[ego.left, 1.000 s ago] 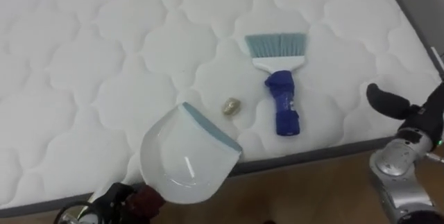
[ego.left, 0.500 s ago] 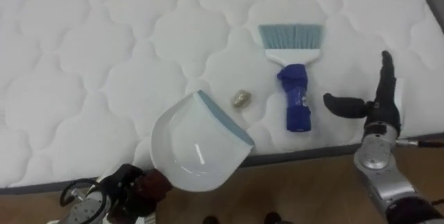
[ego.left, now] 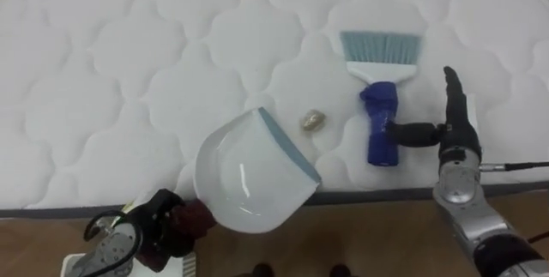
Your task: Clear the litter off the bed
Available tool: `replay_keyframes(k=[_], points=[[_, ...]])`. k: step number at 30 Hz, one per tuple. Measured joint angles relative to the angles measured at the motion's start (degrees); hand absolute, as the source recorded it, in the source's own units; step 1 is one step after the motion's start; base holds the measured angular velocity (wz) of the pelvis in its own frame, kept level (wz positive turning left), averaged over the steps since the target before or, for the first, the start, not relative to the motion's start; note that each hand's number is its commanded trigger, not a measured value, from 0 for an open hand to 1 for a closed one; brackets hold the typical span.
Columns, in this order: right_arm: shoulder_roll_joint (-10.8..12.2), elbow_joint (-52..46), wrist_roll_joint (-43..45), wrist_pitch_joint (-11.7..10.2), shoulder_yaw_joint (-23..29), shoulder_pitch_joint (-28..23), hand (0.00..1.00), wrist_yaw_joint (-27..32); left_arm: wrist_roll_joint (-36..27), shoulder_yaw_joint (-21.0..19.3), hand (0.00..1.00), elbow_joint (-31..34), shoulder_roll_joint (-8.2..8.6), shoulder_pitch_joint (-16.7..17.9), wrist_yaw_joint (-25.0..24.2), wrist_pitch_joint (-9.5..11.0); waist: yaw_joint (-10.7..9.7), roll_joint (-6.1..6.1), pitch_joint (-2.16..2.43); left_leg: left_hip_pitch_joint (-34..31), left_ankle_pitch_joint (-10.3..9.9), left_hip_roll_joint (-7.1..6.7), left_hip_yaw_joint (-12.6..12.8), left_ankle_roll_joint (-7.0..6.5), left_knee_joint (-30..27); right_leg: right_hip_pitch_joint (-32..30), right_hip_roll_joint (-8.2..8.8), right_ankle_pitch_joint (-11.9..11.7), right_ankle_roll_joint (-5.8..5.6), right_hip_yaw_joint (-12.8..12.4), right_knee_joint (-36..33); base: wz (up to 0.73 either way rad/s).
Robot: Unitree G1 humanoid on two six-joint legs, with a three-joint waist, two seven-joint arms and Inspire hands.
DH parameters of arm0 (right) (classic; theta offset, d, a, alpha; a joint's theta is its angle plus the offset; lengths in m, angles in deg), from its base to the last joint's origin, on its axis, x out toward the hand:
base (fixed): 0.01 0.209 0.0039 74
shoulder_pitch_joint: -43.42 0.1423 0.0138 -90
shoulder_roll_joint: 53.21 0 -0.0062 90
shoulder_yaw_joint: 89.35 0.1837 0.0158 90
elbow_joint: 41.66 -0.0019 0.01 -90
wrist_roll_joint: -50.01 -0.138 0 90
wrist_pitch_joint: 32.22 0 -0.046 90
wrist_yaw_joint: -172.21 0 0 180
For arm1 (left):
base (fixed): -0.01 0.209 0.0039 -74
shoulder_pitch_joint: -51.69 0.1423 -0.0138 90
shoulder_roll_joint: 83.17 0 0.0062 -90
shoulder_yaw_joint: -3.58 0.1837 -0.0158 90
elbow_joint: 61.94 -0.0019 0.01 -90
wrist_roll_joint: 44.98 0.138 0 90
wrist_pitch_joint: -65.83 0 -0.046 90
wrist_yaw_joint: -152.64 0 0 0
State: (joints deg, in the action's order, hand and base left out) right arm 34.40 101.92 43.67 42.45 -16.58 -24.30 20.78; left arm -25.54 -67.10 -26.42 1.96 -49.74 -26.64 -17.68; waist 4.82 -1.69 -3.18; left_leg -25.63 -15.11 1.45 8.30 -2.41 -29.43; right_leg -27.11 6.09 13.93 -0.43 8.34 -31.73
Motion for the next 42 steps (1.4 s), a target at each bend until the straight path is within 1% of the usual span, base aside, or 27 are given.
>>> replay_keyframes(k=[3,7,10,15,18,22,28,30,33,34,36,39,42], points=[[0.0,0.0,0.0,0.0,0.4,0.2,0.0,-0.1,2.1,0.0,1.0,2.3,-0.08,-0.1,1.1,0.0,0.3,-0.61,-0.09,-0.8,0.0,0.0,-0.8,-0.01,-0.1,-0.3,0.08,-0.1,0.2,1.0,0.0,0.14],[0.0,0.0,-0.2,0.0,0.6,0.4,0.0,0.0,2.8,0.0,1.0,2.8,-0.09,0.1,1.9,0.0,0.6,-1.23,0.15,-0.7,0.0,-0.03,-0.7,0.02,0.0,-0.5,0.24,-0.1,0.27,1.2,-0.4,0.01],[0.1,0.0,-0.9,0.0,0.5,1.7,0.0,0.0,2.7,0.0,1.0,2.9,-0.05,0.1,2.4,0.0,0.5,-1.23,0.16,-0.7,0.0,-0.22,-0.4,-0.05,-0.1,-0.9,0.69,-0.1,0.29,1.2,-1.1,-0.03],[0.1,0.0,-5.7,0.0,0.6,3.7,0.0,0.3,2.7,0.1,1.0,2.9,-0.01,0.0,3.0,0.0,0.2,-1.19,0.18,-0.4,0.1,-0.32,-0.1,-0.19,-0.1,-0.7,0.87,-0.1,0.29,1.2,-1.0,-0.02],[0.1,0.0,-7.2,0.4,0.6,3.8,0.0,0.3,2.7,0.1,1.0,2.8,0.03,0.3,3.3,-0.4,0.3,-1.12,0.23,0.1,0.1,-0.25,0.5,-0.2,0.4,-0.7,0.9,-0.1,0.31,1.1,-0.9,-0.07],[0.1,0.0,-7.2,0.6,0.6,3.8,0.0,0.2,2.8,0.1,1.0,2.9,0.06,0.9,3.4,-1.2,0.1,-1.09,0.27,0.3,0.2,-0.24,0.6,-0.16,0.4,-0.6,0.96,-0.2,0.32,1.2,-1.1,-0.03],[0.2,2.8,-6.5,1.3,0.5,3.3,0.0,-0.2,2.8,0.2,1.0,3.0,0.11,1.6,3.6,-1.2,-0.2,-1.07,0.29,1.3,0.2,-0.29,0.3,-0.17,-0.1,0.9,0.99,-0.1,0.31,1.6,-0.8,0.03],[0.2,3.8,-6.7,1.8,0.3,2.8,0.0,-1.0,2.7,0.2,1.0,3.0,0.09,2.2,3.7,-1.7,-0.1,-1.08,0.47,1.3,0.2,-0.26,0.2,-0.17,-0.1,1.2,1.03,-0.1,0.31,1.9,-0.6,0.05],[0.2,4.4,-6.7,2.6,-0.1,1.4,0.0,-2.5,2.7,0.2,1.0,3.0,0.22,2.4,3.7,-1.8,0.0,-1.16,0.55,1.0,0.2,-0.19,-0.3,-0.17,-0.2,1.5,0.92,-0.2,0.33,2.6,0.0,0.07],[0.2,4.7,-6.7,3.0,-0.1,0.7,0.0,-3.2,2.7,0.2,1.0,3.0,0.38,2.5,3.7,-1.8,0.0,-1.24,0.64,1.1,0.2,-0.24,-0.6,-0.17,-0.1,1.7,0.92,-0.2,0.33,2.8,0.0,0.12],[0.2,5.6,-6.7,3.2,-0.1,0.6,0.0,-3.8,2.7,0.2,1.0,3.0,0.57,2.6,3.7,-1.8,0.2,-1.35,0.73,1.1,0.2,-0.22,-0.7,-0.17,0.0,1.8,0.87,-0.2,0.34,2.8,0.1,0.06],[0.2,6.5,-6.7,3.3,-0.5,0.6,0.0,-3.9,2.7,0.2,1.0,3.0,0.71,2.6,3.7,-1.8,0.2,-1.81,1.05,1.2,0.3,-0.25,-1.2,-0.18,0.2,2.5,0.82,-0.2,0.33,3.3,0.8,0.06],[0.2,6.5,-6.6,3.4,-0.9,0.6,0.0,-4.9,2.7,0.3,1.0,2.9,0.7,2.6,3.7,-1.9,0.2,-2.1,1.25,1.4,0.8,-0.41,-1.3,-0.26,0.6,2.7,0.9,-0.2,0.28,3.3,0.9,0.06]])
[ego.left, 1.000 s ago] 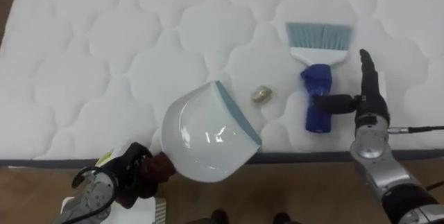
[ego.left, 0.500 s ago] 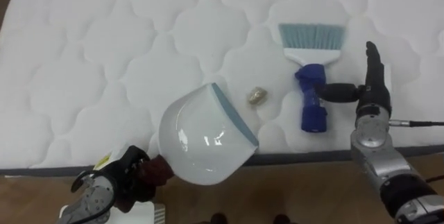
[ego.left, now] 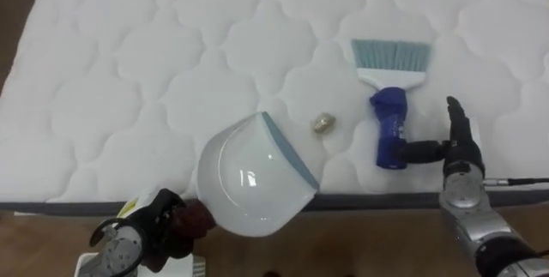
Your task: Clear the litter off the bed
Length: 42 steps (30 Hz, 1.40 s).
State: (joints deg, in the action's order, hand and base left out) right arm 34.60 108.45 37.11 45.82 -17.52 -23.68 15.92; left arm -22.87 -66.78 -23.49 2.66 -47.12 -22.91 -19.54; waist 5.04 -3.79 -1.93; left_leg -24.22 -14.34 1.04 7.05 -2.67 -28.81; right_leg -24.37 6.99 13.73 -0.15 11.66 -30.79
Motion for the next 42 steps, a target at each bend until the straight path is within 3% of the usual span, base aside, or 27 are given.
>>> replay_keyframes(k=[16,32,34,35,36,37,38,42], points=[[0.7,0.4,0.0,0.9,-3.2,0.0,0.0,-3.2,0.0,1.2,1.0,0.1,0.07,0.8,-0.2,0.5,1.8,-0.27,0.06,-1.1,0.6,-0.85,-2.4,0.35,1.0,-0.5,0.58,0.3,0.31,1.3,0.0,0.07],[0.8,0.5,0.5,1.9,-2.9,1.7,0.0,-1.6,-1.2,1.1,1.0,1.9,0.72,1.7,0.1,0.0,2.0,-0.17,-0.75,-3.4,0.7,-1.04,-2.4,0.29,0.5,-3.1,1.01,0.4,0.21,1.6,-1.4,0.01],[0.5,0.5,0.5,2.0,-2.9,1.7,0.0,-1.8,-1.2,1.1,1.0,2.5,0.78,2.2,0.2,-0.1,2.0,-0.14,-0.76,-3.6,0.7,-1.22,-2.5,0.29,0.2,-3.4,1.66,0.6,0.47,2.6,-2.2,0.04],[0.3,0.5,0.5,1.9,-2.9,1.7,0.04,-1.9,-1.3,1.1,1.0,2.6,0.78,2.2,0.2,-0.1,2.0,-0.15,-0.76,-3.7,0.7,-1.27,-2.5,0.29,0.1,-3.5,1.8,0.6,0.56,2.9,-2.2,0.04],[0.0,0.5,0.5,1.8,-3.0,1.8,0.21,-2.1,-1.4,1.1,1.0,2.8,0.78,2.2,0.2,-0.1,2.1,-0.19,-0.78,-4.1,0.7,-1.31,-2.6,0.29,-0.1,-3.8,1.87,0.7,0.61,3.0,-2.3,0.04],[-0.2,0.9,0.5,1.8,-3.0,1.8,0.71,-2.5,-1.7,1.2,1.0,2.8,0.8,2.2,0.2,-0.2,1.9,-0.19,-0.78,-4.3,0.7,-1.36,-2.7,0.28,-0.4,-3.8,1.99,0.9,0.65,3.2,-2.4,0.06],[-0.2,1.4,0.5,1.6,-3.0,1.8,0.97,-2.7,-1.9,1.4,1.0,2.8,0.8,2.2,0.2,-0.4,1.9,-0.19,-0.78,-4.3,0.7,-1.43,-2.8,0.28,-0.6,-3.8,2.07,0.9,0.65,3.3,-2.7,0.11],[-0.8,3.8,1.1,1.6,-2.8,2.8,1.0,-1.8,-2.1,2.3,1.0,3.9,0.79,2.7,0.1,-1.2,1.7,-0.17,-0.79,-5.0,0.7,-2.16,-3.3,0.17,-1.2,-4.2,3.0,2.0,0.33,3.4,-3.9,0.13]])
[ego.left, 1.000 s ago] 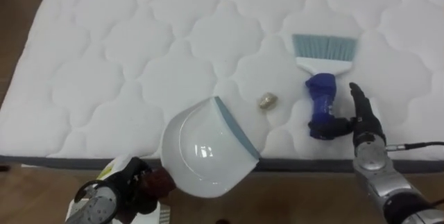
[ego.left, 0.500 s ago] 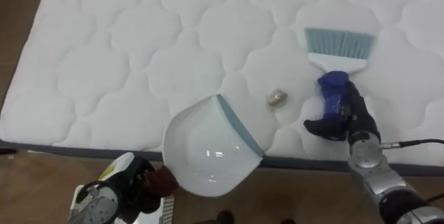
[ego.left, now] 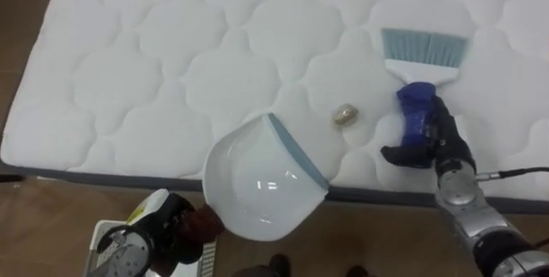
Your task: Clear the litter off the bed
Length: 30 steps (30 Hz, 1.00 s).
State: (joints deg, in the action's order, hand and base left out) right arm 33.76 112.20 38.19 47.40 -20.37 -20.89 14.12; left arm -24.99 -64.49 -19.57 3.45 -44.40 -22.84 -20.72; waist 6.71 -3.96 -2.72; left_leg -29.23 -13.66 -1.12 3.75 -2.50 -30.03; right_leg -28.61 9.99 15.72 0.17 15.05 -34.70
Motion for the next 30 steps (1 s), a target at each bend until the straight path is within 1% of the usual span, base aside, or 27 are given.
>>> replay_keyframes(k=[2,4,6,8,11,14,19,23,30], points=[[-1.4,1.3,0.9,0.3,0.6,0.6,1.0,0.9,-0.2,0.7,1.0,0.2,0.0,0.1,-0.2,-0.8,0.1,0.0,0.0,-0.2,0.0,-0.22,-0.4,-0.04,-0.5,0.0,0.08,0.4,-0.16,0.0,-0.2,0.09],[-2.0,2.3,1.8,0.5,1.5,1.1,1.0,1.1,-0.2,0.7,1.0,1.3,-0.09,0.8,-0.2,-1.2,0.1,-0.02,0.01,-0.3,0.0,-0.25,-0.8,-0.03,-0.5,-0.1,0.06,0.4,-0.08,0.4,-0.1,0.06],[-2.2,3.3,3.5,0.5,2.8,1.3,1.0,1.2,-0.2,0.7,1.0,1.8,-0.09,1.0,-0.3,-1.5,0.1,-0.07,0.04,-0.5,0.0,-0.08,-0.9,-0.01,-0.9,0.1,-0.04,0.5,0.07,0.8,-0.1,0.07],[-2.5,4.7,5.9,0.5,2.8,1.4,1.0,1.0,-0.2,0.7,1.0,2.0,-0.1,1.0,-0.5,-1.8,0.2,-0.18,0.03,-0.5,0.0,0.1,-1.1,0.04,-1.4,0.3,-0.16,0.6,0.21,0.9,-0.1,0.07],[-2.9,5.3,6.1,0.5,2.6,1.2,1.0,0.7,-0.2,0.7,1.0,2.2,-0.1,1.0,-0.9,-2.0,0.5,-0.24,0.06,-0.5,0.0,0.28,-1.0,0.09,-1.6,0.4,-0.28,0.6,0.28,0.9,-0.2,0.0],[-3.0,6.0,7.4,0.5,3.3,1.1,1.0,0.3,-0.2,0.7,1.0,2.4,-0.11,1.1,-1.3,-2.2,0.7,-0.29,0.08,-0.3,-0.1,0.15,-0.8,0.1,-1.6,0.2,-0.04,0.6,0.29,0.9,-1.5,0.0],[-3.0,6.1,7.6,1.0,4.3,1.2,1.0,-0.4,-0.1,0.7,1.0,3.6,-0.11,1.2,-1.7,-3.2,1.0,-0.29,0.07,-0.2,-0.2,0.17,-0.8,0.36,-1.4,0.0,0.13,1.0,0.63,0.9,-2.2,0.0],[-3.1,6.2,7.6,1.3,4.4,1.2,1.0,-0.5,-0.1,0.7,1.0,3.7,-0.11,1.3,-1.8,-3.3,1.1,-0.28,0.07,-0.2,-0.2,-0.03,-0.6,0.42,-1.4,0.0,0.4,1.8,0.68,0.9,-2.2,0.02],[-3.2,6.2,7.7,1.3,4.4,0.4,1.0,-0.4,-0.1,0.7,1.0,3.7,-0.18,2.3,-2.2,-3.5,1.0,-0.2,0.13,-0.2,-0.1,-0.5,-0.9,0.55,-1.6,0.4,0.55,1.8,0.71,1.2,-2.1,0.03]])
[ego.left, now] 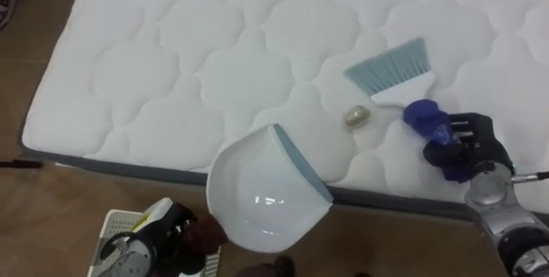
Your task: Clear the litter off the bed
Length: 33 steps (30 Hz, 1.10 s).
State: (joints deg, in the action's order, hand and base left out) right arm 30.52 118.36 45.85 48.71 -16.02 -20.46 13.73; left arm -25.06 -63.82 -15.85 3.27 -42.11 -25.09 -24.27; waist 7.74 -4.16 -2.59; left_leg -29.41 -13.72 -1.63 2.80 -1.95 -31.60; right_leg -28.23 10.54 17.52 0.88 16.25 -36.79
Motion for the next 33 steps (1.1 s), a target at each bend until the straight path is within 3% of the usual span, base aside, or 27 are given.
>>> replay_keyframes(k=[8,15,17,19,23,26,29,33], points=[[-0.5,0.1,0.3,-0.2,0.5,-0.5,1.0,0.8,1.0,0.0,1.0,0.1,-0.03,-0.8,-0.1,0.0,-0.3,0.09,0.08,-0.5,0.0,0.02,-0.5,-0.07,-2.1,0.4,0.53,0.1,-0.14,0.9,-1.0,0.05],[-4.1,0.4,7.8,0.1,1.1,-0.4,1.0,0.1,3.4,-0.1,1.0,4.7,-1.96,-1.4,-0.2,-0.4,-0.4,0.9,0.33,-1.1,0.1,-0.1,-0.4,-0.3,-1.9,0.0,0.96,0.4,-0.34,1.1,-1.5,0.07],[-5.9,1.2,11.8,0.5,1.0,-0.2,1.0,-0.5,3.4,-0.1,1.0,4.8,-3.12,-1.7,-0.2,-0.3,-0.3,2.09,0.57,-1.0,0.2,-0.25,-0.4,-0.44,-1.7,-0.2,1.32,0.5,-0.27,1.0,-2.0,0.0],[-8.7,1.6,17.3,1.8,1.0,-0.4,1.0,-0.6,3.5,-0.4,1.0,6.1,-5.33,-1.5,-0.2,-0.6,-0.3,3.85,0.92,-1.1,0.3,-0.03,-0.4,-0.43,-1.9,-0.1,1.01,0.5,-0.25,1.0,-1.8,0.0],[-14.0,1.9,26.6,3.8,0.9,-0.5,1.0,-0.9,4.5,-2.2,1.0,8.1,-7.83,-1.4,-0.2,-1.0,-0.2,5.79,0.95,-1.2,0.3,0.37,-0.5,-0.42,-1.9,0.2,0.28,-0.1,-0.33,0.9,-0.8,-0.03],[-18.9,2.1,36.9,5.8,-1.1,-0.2,1.0,-0.5,4.5,-2.3,1.0,8.0,-11.47,-1.7,-0.1,-1.0,-0.1,7.3,0.79,-0.8,0.3,1.09,-0.2,-0.42,-2.0,0.8,-0.55,-0.8,-0.16,0.9,0.2,-0.12],[-21.4,1.4,43.1,7.7,-2.5,-0.2,1.0,-0.3,4.5,-2.3,1.0,8.0,-12.08,-2.4,-0.1,-1.0,0.1,7.8,0.52,-0.9,0.2,1.56,0.0,-0.4,-2.0,0.8,-0.93,-1.3,0.02,0.9,0.9,-0.09],[-21.6,-1.4,51.6,9.4,-2.6,0.5,1.0,-0.1,5.9,-2.9,1.0,8.0,-12.51,-4.0,-0.1,-1.0,0.5,9.02,0.05,-1.9,0.2,2.47,1.2,-0.24,-2.1,-0.9,-1.74,-1.8,0.45,-0.4,1.0,-0.18]])
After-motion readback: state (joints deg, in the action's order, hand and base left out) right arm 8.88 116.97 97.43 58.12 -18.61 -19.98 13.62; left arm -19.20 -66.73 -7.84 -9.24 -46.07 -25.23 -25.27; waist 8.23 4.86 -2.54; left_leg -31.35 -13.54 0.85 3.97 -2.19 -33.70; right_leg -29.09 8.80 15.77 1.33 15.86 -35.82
